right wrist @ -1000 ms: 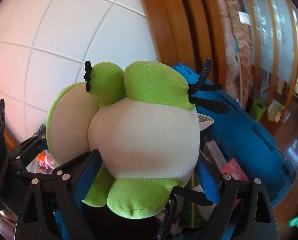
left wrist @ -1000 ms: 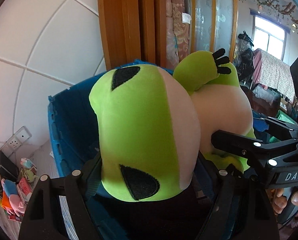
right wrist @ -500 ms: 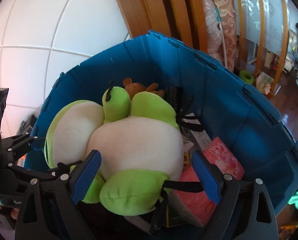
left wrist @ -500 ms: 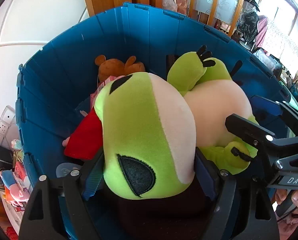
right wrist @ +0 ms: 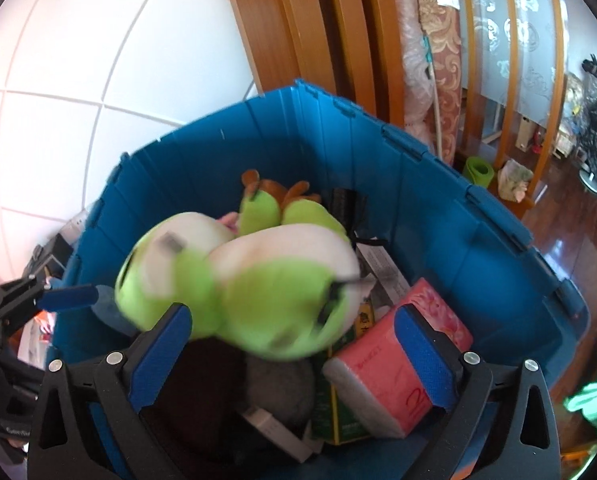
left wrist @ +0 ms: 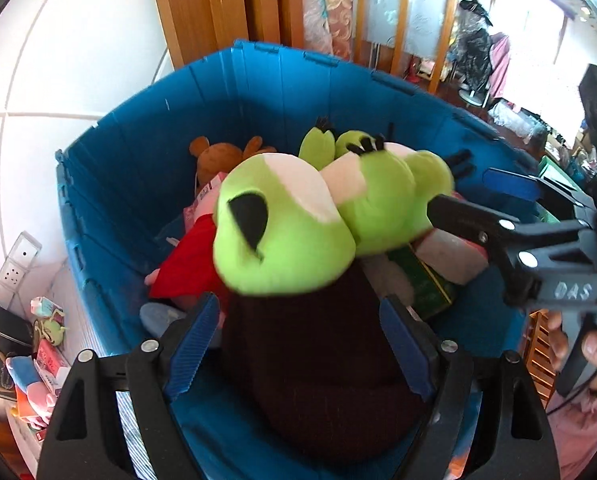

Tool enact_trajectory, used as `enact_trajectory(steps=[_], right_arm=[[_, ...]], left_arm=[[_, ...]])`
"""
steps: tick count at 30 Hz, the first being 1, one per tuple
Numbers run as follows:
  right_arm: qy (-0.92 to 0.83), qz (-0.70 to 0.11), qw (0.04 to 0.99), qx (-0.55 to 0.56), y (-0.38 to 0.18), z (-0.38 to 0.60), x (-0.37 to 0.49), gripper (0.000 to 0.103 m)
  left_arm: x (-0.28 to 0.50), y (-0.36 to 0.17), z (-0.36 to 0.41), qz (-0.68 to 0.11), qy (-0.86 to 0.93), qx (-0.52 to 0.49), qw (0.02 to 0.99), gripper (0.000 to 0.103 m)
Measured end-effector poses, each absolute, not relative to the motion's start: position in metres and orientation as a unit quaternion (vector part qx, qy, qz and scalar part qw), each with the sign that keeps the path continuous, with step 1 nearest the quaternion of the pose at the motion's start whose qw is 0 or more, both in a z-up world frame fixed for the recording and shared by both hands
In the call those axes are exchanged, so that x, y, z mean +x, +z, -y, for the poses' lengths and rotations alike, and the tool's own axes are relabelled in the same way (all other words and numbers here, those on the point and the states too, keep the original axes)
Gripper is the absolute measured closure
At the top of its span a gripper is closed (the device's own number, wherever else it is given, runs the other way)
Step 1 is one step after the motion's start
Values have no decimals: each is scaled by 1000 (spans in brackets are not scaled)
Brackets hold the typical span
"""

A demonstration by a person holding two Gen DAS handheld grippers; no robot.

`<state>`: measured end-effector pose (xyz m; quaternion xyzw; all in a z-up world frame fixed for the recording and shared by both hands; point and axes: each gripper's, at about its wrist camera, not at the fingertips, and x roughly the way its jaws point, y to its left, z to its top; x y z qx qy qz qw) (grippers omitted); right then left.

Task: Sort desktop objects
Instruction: 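Lower the frog plush into the crate and open both tools, then withdraw both tools from the crate back toward the bed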

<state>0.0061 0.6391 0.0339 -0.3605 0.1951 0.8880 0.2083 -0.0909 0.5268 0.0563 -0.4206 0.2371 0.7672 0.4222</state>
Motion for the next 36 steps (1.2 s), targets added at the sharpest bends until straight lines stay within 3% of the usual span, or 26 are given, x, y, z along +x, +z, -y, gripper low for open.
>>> enact_trajectory(steps=[15, 36], right_arm=[[914, -109, 223, -322, 74, -538, 22, 0], [941, -32, 87, -324, 69, -363, -65, 0]], left_arm=[[-76, 87, -411, -173, 835, -333, 403, 21], [-116, 48, -200, -103, 910, -328, 231, 21]])
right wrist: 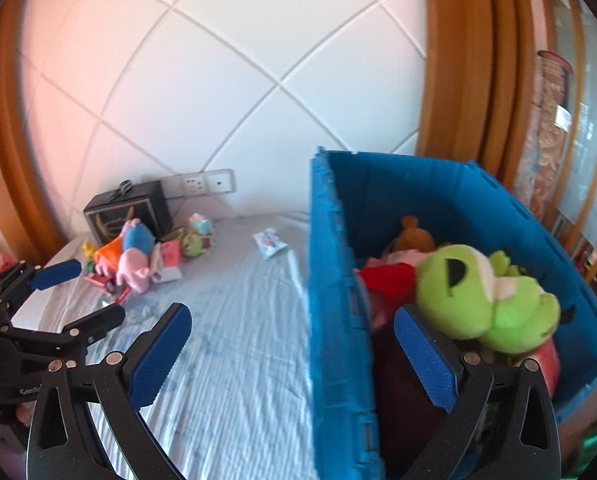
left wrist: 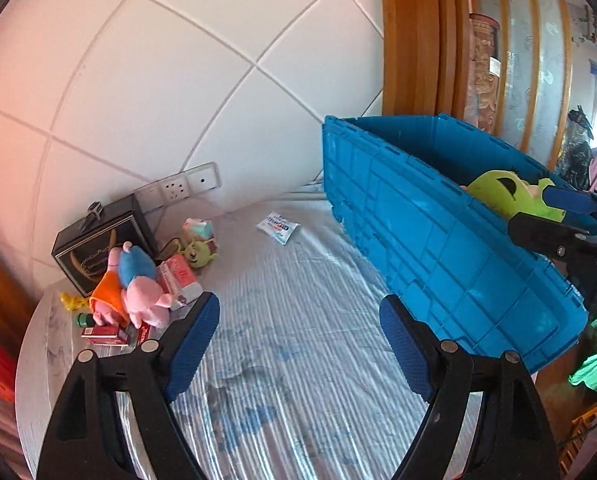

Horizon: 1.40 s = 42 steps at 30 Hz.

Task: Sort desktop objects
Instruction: 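Withdraw both tools from the crate back toward the bed, then grasp the red box with the left tool while the right tool grasps the white wipes pack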

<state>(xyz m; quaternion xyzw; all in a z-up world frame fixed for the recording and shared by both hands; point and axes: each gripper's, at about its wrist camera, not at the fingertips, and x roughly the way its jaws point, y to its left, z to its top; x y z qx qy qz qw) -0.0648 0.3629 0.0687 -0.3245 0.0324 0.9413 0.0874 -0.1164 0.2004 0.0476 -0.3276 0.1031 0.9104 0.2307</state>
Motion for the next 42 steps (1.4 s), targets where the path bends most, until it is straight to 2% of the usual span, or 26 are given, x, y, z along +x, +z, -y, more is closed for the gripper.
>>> enact_trajectory(steps=[10, 23, 35, 42], right_arm=[[934, -6, 17, -357, 31, -306, -111, 0], [912, -19, -1, -409, -30, -299, -174, 0], [885, -34, 6, -465, -98, -315, -278, 0], [872, -34, 12, -488, -143, -320, -362, 0]], left_arm=[[-148, -2, -103, -62, 915, -375, 134, 21], [-201, -69, 31, 24, 900, -434, -14, 21], [-293, -128, 105, 51, 865, -486, -112, 21], [-371, -157, 136, 121, 842, -505, -144, 21]])
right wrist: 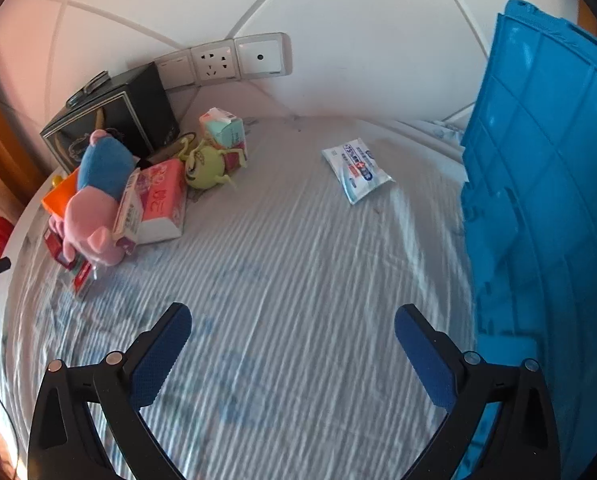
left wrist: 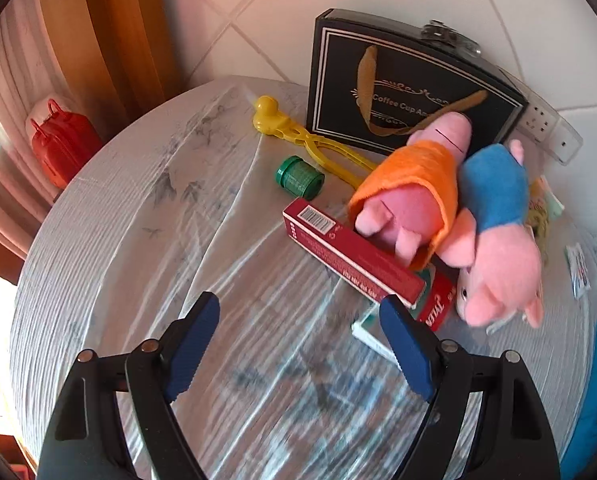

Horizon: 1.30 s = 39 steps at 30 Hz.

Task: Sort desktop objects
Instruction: 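Grasp the red box with the left tool while the right tool grasps the white wipes pack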

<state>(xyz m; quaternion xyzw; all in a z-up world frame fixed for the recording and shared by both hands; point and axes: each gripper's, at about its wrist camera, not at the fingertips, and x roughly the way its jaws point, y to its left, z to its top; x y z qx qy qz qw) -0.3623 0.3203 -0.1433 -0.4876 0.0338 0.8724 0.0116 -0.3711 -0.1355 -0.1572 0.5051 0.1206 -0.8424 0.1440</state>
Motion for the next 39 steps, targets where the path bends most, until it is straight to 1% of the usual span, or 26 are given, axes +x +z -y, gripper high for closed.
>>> enact_trajectory(steps=[7, 12, 16, 17, 18, 19, 20, 22, 23, 25, 29, 35, 36, 37, 38, 39], right_arm=[[873, -24, 29, -486, -172, -335, -438, 0], [869, -20, 39, -493, -190, -353, -482, 0], [855, -24, 56, -514, -211, -374, -520, 0], [851, -24, 60, -521, -217, -380, -529, 0], [845, -25, 64, -530, -224, -386, -537, 0], [841, -24, 73, -536, -230, -392, -545, 0], [838, -22, 77, -540, -235, -397, -551, 0], [833, -19, 78, -547, -244, -405, -565, 0], [832, -14, 76, -549, -248, -407, -572, 0], [830, 1, 75, -552, -254, -408, -583, 0], [826, 28, 67, -559, -266, -405, -604, 0], [819, 7, 57, -571, -276, -407, -616, 0], [820, 3, 57, -570, -275, -406, -615, 5], [820, 4, 57, -570, -275, -405, -613, 24], [819, 5, 56, -571, -274, -404, -611, 28], [819, 1, 56, -571, -273, -404, -609, 38]], left_arm=[[-433, -195, 133, -162, -814, 540, 145, 21], [-449, -221, 131, -161, -798, 559, 156, 21], [-458, -241, 130, -129, -790, 577, 162, 21], [-457, -243, 130, -119, -792, 577, 160, 24], [-456, -245, 131, -109, -793, 577, 162, 36], [-454, -247, 133, -98, -791, 580, 165, 44], [-453, -250, 136, -94, -788, 585, 166, 61], [-451, -255, 143, -96, -783, 593, 162, 74], [-450, -255, 145, -95, -786, 590, 159, 76], [-448, -254, 148, -82, -790, 586, 162, 76], [-443, -253, 151, -84, -797, 579, 151, 77], [-434, -246, 148, -81, -803, 571, 150, 78], [-433, -245, 147, -80, -803, 571, 149, 78], [-430, -243, 146, -77, -804, 571, 148, 78], [-428, -243, 145, -74, -805, 570, 147, 78], [-424, -240, 143, -73, -807, 568, 145, 79]])
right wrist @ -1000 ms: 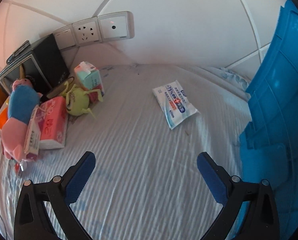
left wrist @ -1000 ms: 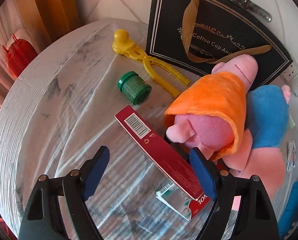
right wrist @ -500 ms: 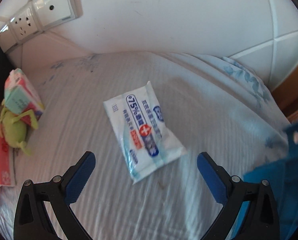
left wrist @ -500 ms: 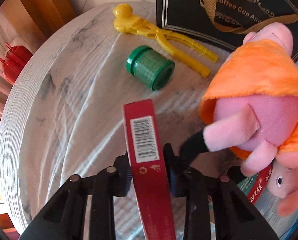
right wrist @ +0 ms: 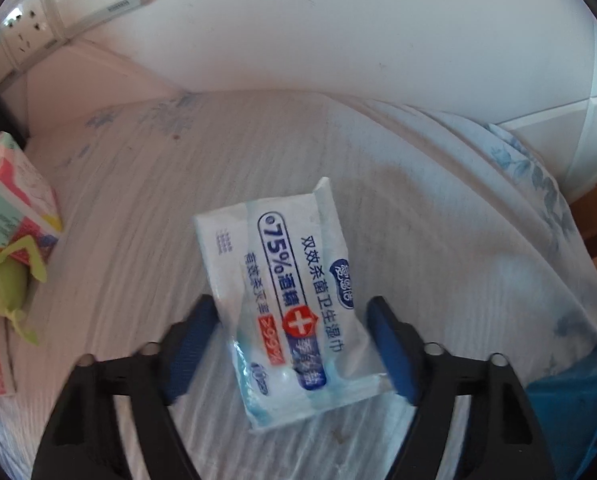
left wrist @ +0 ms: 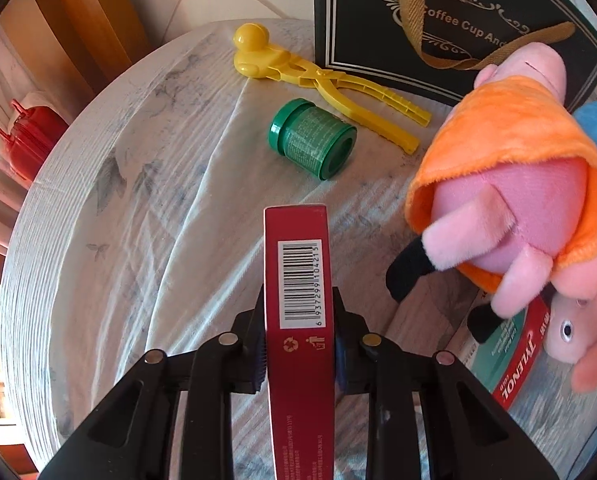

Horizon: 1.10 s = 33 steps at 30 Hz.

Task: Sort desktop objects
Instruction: 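Grasp the red box with the left tool while the right tool grasps the white wipes pack, then carry the red box and wipes pack over the blue crate with both tools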

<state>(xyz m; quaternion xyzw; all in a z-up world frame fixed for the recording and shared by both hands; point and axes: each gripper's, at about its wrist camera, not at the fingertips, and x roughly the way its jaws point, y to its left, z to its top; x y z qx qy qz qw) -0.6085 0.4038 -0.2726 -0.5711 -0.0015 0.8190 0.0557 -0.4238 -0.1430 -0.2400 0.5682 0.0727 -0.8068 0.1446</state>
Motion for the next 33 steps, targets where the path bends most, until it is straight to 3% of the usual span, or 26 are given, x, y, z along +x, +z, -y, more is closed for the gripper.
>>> enact_trajectory(steps=[4, 18, 33], right_arm=[[822, 8, 67, -565, -264, -400, -592, 44], [861, -92, 17, -501, -181, -336, -409, 45], [911, -49, -41, -408, -65, -266, -195, 45]], left_arm=[[-406, -226, 135, -69, -819, 552, 138, 79], [-268, -149, 94, -69, -877, 466, 92, 79], [-144, -62, 22, -49, -925, 376, 28, 79]])
